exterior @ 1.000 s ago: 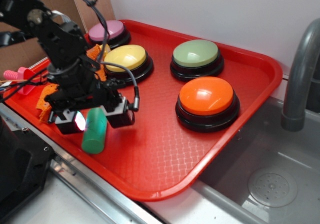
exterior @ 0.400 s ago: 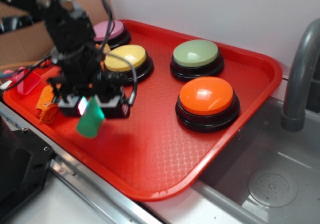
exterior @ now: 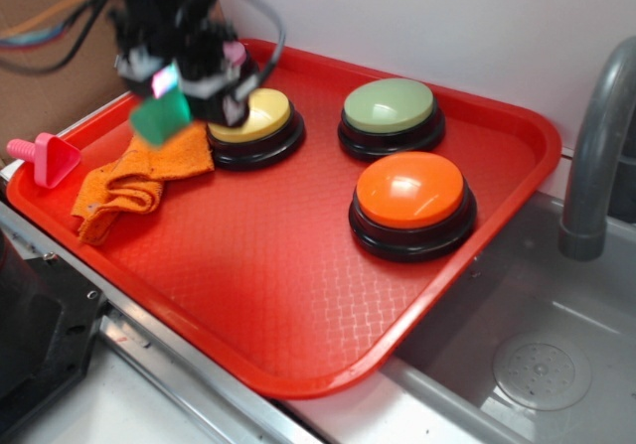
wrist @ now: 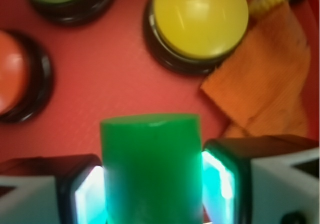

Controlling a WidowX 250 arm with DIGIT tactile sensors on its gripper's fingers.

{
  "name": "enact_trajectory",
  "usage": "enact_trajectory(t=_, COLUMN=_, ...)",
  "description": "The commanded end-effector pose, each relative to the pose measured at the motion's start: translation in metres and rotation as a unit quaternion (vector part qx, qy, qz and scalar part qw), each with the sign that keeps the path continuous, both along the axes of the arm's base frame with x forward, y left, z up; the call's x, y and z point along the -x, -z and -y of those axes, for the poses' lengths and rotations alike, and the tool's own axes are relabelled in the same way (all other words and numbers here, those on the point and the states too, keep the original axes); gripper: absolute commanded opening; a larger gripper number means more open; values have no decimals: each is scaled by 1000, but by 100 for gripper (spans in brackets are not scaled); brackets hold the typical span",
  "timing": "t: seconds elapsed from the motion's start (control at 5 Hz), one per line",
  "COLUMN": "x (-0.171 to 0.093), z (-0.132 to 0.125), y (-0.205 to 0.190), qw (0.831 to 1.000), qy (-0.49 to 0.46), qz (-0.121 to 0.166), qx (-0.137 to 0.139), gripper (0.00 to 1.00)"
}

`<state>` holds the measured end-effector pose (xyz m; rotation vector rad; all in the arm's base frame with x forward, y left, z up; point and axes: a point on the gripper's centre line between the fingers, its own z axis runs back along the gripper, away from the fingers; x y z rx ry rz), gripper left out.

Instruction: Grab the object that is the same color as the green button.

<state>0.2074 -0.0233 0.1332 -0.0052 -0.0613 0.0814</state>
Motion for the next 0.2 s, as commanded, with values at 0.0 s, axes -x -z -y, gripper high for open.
enact_trajectory(t=0.0, x=-28, z=12, y=-52, qw=994, qy=101, qz=36, qx=-16, gripper=0)
